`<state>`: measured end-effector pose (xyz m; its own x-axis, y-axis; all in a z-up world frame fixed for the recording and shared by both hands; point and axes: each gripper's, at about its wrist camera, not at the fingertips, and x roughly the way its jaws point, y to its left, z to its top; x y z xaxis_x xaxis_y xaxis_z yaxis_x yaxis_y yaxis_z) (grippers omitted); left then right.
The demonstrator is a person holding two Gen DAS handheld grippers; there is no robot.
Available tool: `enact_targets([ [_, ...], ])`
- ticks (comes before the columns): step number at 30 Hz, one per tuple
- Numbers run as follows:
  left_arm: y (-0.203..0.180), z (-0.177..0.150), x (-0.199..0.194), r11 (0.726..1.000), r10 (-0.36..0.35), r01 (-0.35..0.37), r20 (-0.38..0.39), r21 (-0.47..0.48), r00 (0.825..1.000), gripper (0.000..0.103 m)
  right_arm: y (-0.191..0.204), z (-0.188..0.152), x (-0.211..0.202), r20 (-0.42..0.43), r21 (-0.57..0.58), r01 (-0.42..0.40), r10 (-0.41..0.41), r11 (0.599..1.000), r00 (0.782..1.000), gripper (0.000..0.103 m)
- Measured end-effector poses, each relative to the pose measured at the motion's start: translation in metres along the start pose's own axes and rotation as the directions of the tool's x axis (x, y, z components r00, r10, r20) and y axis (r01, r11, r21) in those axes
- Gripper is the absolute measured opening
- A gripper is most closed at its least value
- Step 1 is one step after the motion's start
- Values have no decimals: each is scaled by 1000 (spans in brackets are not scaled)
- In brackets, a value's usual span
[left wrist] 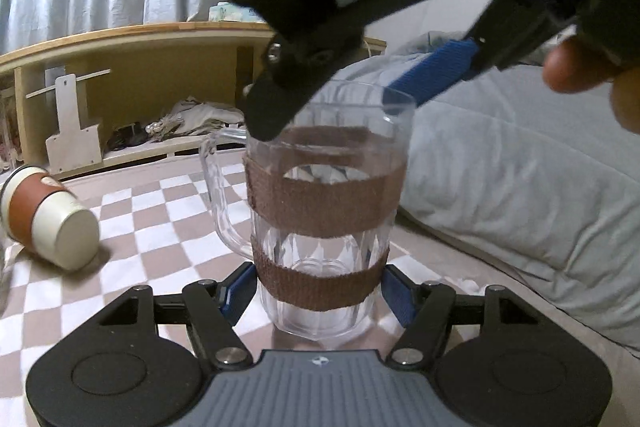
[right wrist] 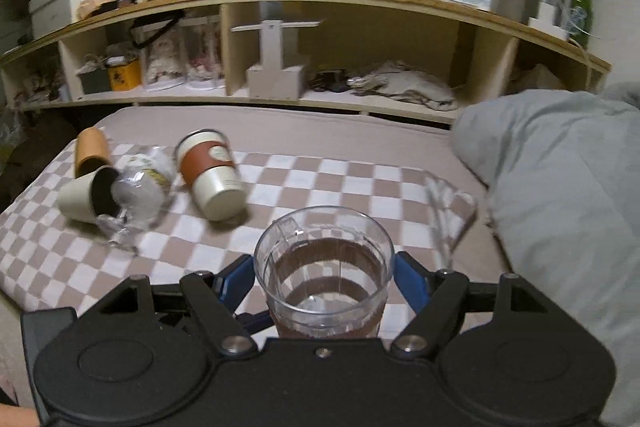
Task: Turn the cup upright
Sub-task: 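Open the right gripper at the mug rim and lift it away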
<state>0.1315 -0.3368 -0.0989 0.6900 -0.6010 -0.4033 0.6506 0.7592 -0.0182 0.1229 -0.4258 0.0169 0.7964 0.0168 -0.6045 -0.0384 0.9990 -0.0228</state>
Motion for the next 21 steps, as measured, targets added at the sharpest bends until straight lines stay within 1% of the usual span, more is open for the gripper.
enact_targets([
  [3, -4, 1, 11, 1000, 11, -11, -2, 18, 1000, 69, -13, -2, 3, -6, 37, 6, -6, 999, 1000, 77],
  [6, -3, -1, 14, 1000, 5, -5, 15, 28, 1000, 69, -20, -6, 12, -16, 57, 14, -13, 998, 1000, 77],
  [8, -4, -2, 15, 999, 6, -6, 19, 31, 1000, 69, -23, -8, 14, 3, 65, 21, -21, 998, 1000, 77],
  [12, -2, -1, 14, 1000, 0, 0, 8, 31, 1000, 69, -25, -7, 16, 9, 82, 18, -19, 996, 1000, 77],
  [15, 2, 1, 11, 999, -14, 14, -20, 30, 1000, 72, -24, -6, 17, 6, 74, 22, -22, 997, 1000, 77],
  [17, 4, 3, 5, 999, -18, 18, -25, 29, 1000, 79, -24, -6, 17, 6, 80, 25, -26, 997, 1000, 77],
  [18, 5, 4, 0, 999, -24, 25, -28, 33, 999, 79, -24, -6, 17, 6, 86, 28, -28, 996, 1000, 79],
  [19, 6, 6, -4, 999, -28, 29, -31, 39, 999, 80, -24, -6, 16, 7, 93, 32, -33, 995, 999, 83],
  [21, 8, 9, -15, 998, -24, 25, -29, 52, 999, 81, -24, -6, 13, 19, 114, 39, -42, 993, 999, 84],
])
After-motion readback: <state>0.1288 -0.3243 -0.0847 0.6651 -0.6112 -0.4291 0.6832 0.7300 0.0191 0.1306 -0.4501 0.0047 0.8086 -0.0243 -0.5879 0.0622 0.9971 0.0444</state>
